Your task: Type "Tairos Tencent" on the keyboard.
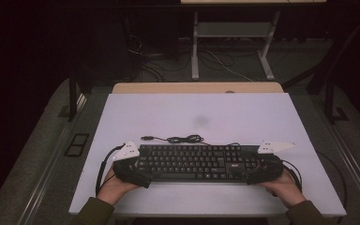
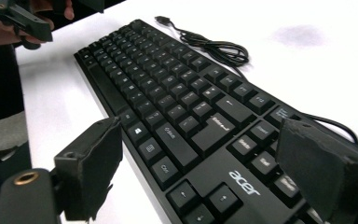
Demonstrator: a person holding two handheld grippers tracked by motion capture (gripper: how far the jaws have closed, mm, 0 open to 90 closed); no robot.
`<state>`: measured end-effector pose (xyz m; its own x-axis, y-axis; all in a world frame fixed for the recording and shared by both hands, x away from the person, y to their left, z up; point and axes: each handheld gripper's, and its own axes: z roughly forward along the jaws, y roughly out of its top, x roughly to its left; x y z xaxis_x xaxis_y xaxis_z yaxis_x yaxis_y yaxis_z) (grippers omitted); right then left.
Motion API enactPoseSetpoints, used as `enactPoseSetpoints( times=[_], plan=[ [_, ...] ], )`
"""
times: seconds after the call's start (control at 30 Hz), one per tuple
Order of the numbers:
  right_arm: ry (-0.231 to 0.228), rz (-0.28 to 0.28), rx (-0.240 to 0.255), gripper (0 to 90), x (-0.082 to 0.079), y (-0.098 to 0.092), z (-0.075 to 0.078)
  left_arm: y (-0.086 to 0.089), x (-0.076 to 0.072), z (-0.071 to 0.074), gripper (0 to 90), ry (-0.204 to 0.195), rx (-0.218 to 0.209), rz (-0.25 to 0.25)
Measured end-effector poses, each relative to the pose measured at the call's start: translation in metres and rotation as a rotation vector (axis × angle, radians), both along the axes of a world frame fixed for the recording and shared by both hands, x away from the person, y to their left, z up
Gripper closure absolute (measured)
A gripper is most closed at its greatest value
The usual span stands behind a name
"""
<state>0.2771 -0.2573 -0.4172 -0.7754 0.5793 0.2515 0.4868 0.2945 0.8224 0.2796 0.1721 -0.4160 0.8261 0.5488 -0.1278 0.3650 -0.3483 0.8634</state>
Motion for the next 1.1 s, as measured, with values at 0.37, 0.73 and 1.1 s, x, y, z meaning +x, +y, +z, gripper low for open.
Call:
enactPoseSetpoints(
  times=[0.37, 0.73, 1.1],
  plan=[
    [0.017, 0.049, -0.005, 30.7, 0.004, 0.011, 0.000, -0.001, 0.000, -0.001, 0.0, 0.003, 0.000, 0.002],
    [0.034, 0.076, -0.006, 42.1, 0.010, 0.024, -0.001, -0.002, 0.001, -0.002, 0.0, 0.003, 0.010, 0.000],
    [0.020, 0.081, -0.044, 72.1, 0.019, 0.035, -0.006, 0.001, 0.005, -0.002, 0.0, 0.004, 0.003, 0.018]
  ],
)
